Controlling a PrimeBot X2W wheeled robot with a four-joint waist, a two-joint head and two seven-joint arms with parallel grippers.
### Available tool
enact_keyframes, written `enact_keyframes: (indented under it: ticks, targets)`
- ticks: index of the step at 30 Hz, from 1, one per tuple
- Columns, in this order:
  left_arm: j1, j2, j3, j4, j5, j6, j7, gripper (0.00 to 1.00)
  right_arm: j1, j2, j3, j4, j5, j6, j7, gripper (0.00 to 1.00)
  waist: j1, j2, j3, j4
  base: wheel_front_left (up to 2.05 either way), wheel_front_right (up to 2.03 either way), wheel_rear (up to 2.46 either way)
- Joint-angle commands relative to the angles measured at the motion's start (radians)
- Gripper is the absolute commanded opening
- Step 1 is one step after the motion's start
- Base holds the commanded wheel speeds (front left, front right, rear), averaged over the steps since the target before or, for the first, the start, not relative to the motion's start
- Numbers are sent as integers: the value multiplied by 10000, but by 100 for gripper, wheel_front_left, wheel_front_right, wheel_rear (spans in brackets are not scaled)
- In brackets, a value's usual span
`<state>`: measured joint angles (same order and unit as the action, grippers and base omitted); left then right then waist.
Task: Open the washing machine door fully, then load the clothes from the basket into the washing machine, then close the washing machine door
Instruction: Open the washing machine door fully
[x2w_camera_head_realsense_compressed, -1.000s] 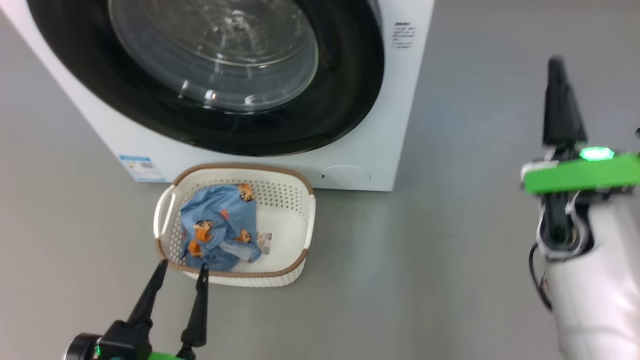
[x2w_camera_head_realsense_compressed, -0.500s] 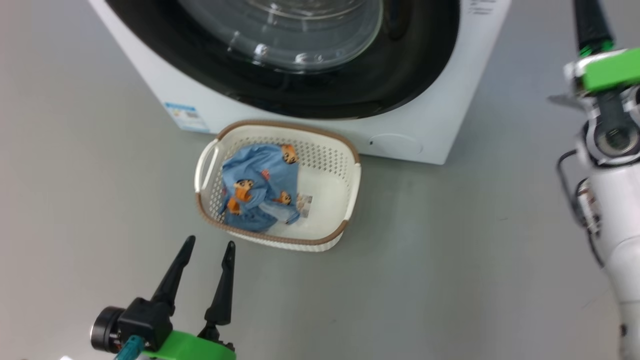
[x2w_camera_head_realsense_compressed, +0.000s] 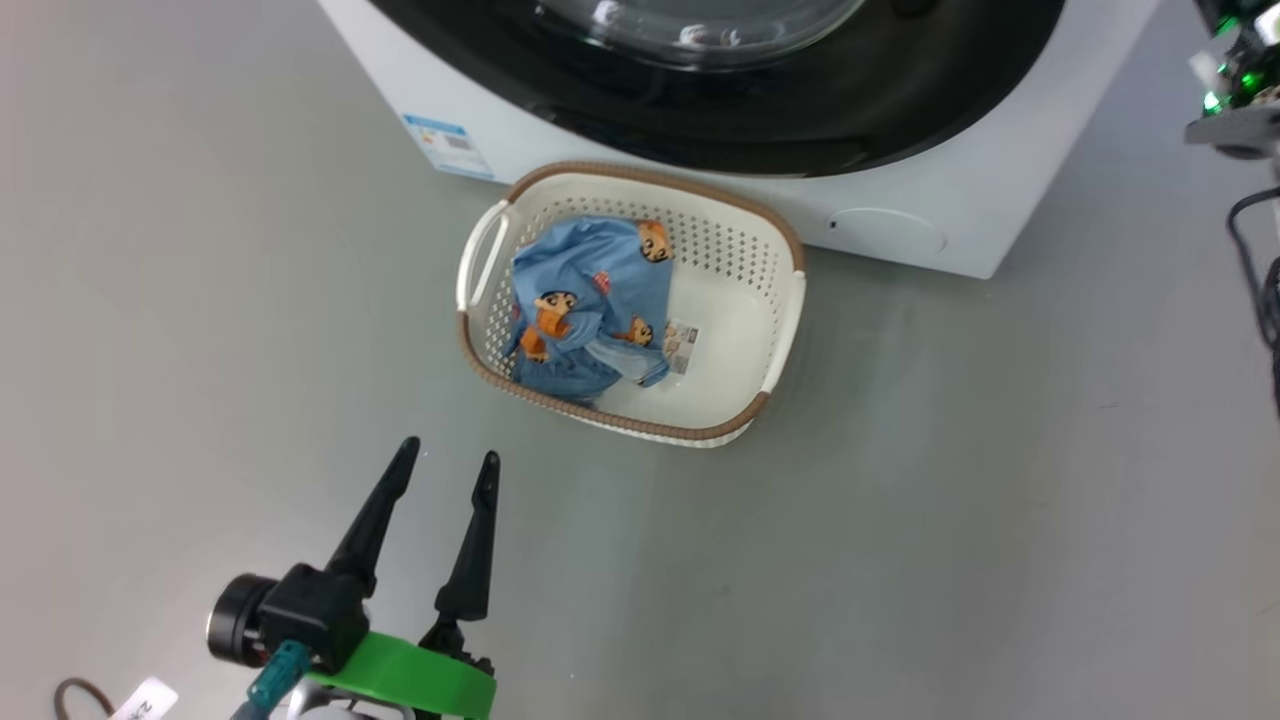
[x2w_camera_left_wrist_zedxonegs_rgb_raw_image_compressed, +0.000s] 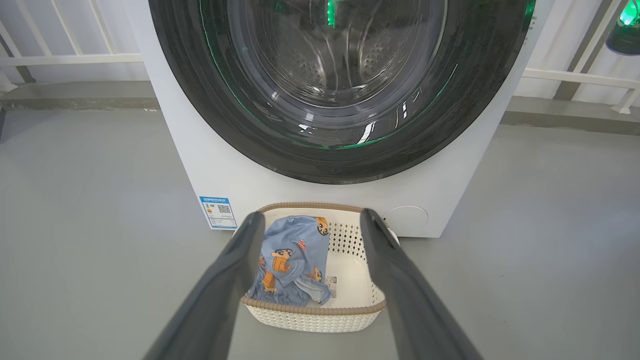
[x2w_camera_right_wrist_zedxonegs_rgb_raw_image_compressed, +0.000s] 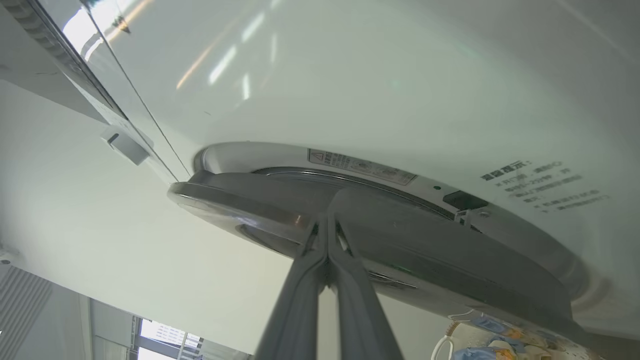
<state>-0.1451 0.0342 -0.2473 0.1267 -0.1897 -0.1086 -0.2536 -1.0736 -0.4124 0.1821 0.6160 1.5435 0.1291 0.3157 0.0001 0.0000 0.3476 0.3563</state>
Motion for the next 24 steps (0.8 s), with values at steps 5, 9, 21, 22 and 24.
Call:
enact_keyframes:
  ticks: [5,9,21,22,24]
  targets:
    - [-308,161,130,-293,-188,141,-82,100,-649,-167,203,208,241,16,818,0,0,0,386,361,0,0,0]
    - [-389,160,11,-286,-200,144,-82,100,-1059,-186,264,544,235,16,1052,0,0,0,588,435,0,0,0]
    - [-673,160,-248,-369,-296,147,-82,100,-2038,-230,595,1432,-52,16,1431,0,0,0,948,661,0,0,0]
    - [-694,160,-269,-377,-312,157,-82,100,-2081,-208,642,1443,-66,16,1485,0,0,0,963,670,0,0,0]
    - [-713,160,-295,-380,-324,166,-82,100,-2107,-194,689,1451,-85,16,1529,0,0,0,965,678,0,0,0]
